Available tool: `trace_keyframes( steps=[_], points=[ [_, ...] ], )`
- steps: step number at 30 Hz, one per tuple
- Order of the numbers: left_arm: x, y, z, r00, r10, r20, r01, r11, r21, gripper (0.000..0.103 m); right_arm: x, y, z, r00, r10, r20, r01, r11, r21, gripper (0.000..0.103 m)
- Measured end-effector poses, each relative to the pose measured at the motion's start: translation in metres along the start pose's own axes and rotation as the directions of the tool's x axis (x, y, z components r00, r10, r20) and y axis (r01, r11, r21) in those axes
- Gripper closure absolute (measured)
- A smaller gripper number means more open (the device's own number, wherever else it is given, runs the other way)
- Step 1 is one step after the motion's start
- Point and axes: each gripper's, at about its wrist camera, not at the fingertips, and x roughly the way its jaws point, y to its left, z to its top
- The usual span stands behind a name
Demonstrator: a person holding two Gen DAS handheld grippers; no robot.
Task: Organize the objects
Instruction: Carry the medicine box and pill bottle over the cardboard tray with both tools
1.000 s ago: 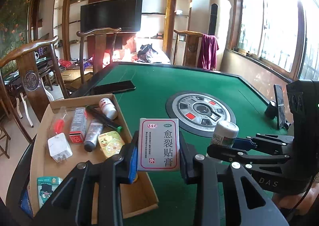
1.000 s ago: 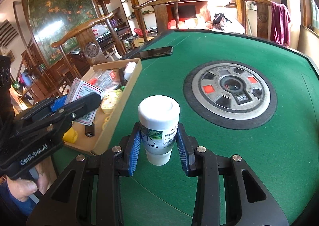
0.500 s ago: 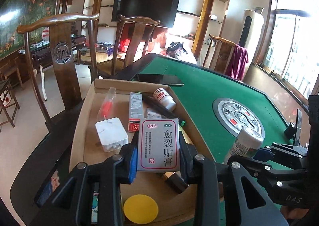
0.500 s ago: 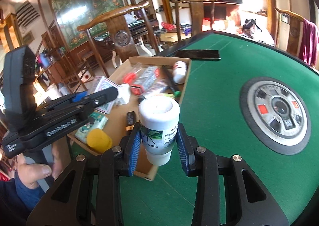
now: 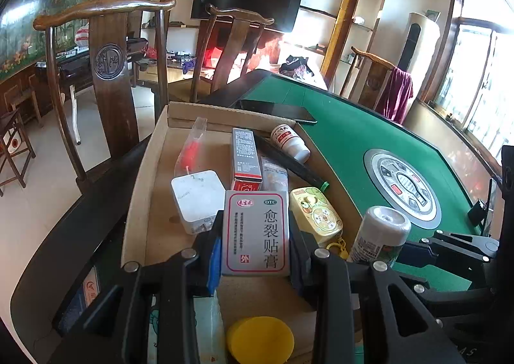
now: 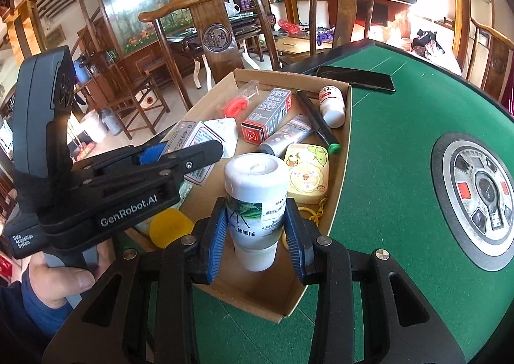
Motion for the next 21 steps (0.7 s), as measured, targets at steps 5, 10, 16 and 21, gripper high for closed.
trace_keyframes(
  steps=[5,10,16,21],
  points=[
    [0.002,0.001,0.001,1.0,0.007,-0.006,-0.007,1.0,-0.002,0.07,0.005,0.004,0.005,1.0,-0.007,-0.005,0.007,1.0,-0.012,0.068],
    [0.004,0.005,0.001,1.0,0.018,-0.01,-0.018,1.0,-0.006,0.07,0.013,0.011,0.009,1.0,-0.011,-0.014,0.011,0.999,-0.036,0.068],
    [0.008,0.01,0.0,0.999,0.029,-0.024,-0.029,0.999,-0.015,0.07,0.022,0.014,0.011,0.999,-0.016,-0.028,0.015,0.999,-0.049,0.068],
    [0.012,0.014,-0.002,0.999,0.036,-0.038,-0.037,0.999,-0.016,0.07,0.027,0.014,0.01,0.999,-0.016,-0.038,0.014,0.999,-0.052,0.068]
  ],
)
